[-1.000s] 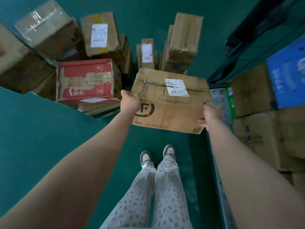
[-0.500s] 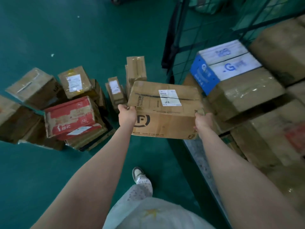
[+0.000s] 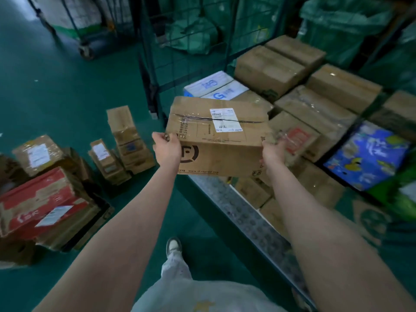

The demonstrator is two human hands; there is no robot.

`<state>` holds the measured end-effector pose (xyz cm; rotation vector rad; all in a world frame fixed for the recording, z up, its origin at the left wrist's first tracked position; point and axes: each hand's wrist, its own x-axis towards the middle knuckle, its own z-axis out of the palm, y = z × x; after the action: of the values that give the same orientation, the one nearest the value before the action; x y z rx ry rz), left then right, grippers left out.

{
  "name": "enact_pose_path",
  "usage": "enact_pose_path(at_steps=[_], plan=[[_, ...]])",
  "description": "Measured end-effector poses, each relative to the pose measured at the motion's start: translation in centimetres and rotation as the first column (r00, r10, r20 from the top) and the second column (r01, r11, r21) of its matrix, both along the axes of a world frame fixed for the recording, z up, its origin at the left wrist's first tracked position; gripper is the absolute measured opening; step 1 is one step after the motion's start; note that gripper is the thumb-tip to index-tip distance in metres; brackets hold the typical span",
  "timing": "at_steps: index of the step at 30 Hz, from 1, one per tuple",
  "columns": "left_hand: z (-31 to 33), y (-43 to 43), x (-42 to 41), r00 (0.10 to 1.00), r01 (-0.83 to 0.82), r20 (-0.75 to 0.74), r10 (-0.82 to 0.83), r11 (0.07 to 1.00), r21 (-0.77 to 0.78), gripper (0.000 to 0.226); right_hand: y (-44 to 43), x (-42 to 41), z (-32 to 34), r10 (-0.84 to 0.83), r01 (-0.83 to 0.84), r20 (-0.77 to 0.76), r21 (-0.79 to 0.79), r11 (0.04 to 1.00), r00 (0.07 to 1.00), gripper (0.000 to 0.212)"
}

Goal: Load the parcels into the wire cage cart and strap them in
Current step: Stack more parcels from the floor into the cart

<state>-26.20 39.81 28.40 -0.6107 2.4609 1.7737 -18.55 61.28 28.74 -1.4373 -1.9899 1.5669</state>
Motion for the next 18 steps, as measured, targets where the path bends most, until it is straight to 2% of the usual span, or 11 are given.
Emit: enact_pose_path(at_steps=[4, 8, 10, 12, 15, 18], plan=[[1.6, 4.3, 2.1, 0.991, 0.115, -0.064, -0.113, 0.993, 0.024, 0.012, 3.7, 3.7, 1.5, -0.123, 0.126, -0.062, 0.046, 0.991, 0.99, 0.045], [2.5, 8.9, 3.7, 0.964, 0.255, -0.093, -0.249, 0.966, 0.054, 0.018, 7.3, 7.7, 2.2, -0.251, 0.253, -0.034, 0.051, 0.966, 0.967, 0.038], [2.8, 11.3, 4.0, 0.942, 0.329, -0.091, -0.323, 0.943, 0.057, 0.021, 8.9, 9.4, 2.4, -0.328, 0.329, -0.02, 0.061, 0.942, 0.944, 0.044], [3.0, 13.7, 4.3, 0.908, 0.414, -0.084, -0.41, 0.909, 0.043, 0.017, 10.1, 11.1, 2.4, -0.411, 0.411, -0.017, 0.059, 0.91, 0.912, 0.048], [2.9, 17.3, 4.7, 0.827, 0.56, -0.087, -0.556, 0.828, 0.035, 0.016, 12.1, 13.7, 1.9, -0.543, 0.542, -0.017, 0.073, 0.837, 0.84, 0.035], [2.8, 19.7, 5.3, 0.751, 0.66, -0.09, -0.654, 0.749, 0.056, 0.019, 13.4, 15.5, 1.8, -0.623, 0.622, -0.014, 0.08, 0.779, 0.782, 0.036]])
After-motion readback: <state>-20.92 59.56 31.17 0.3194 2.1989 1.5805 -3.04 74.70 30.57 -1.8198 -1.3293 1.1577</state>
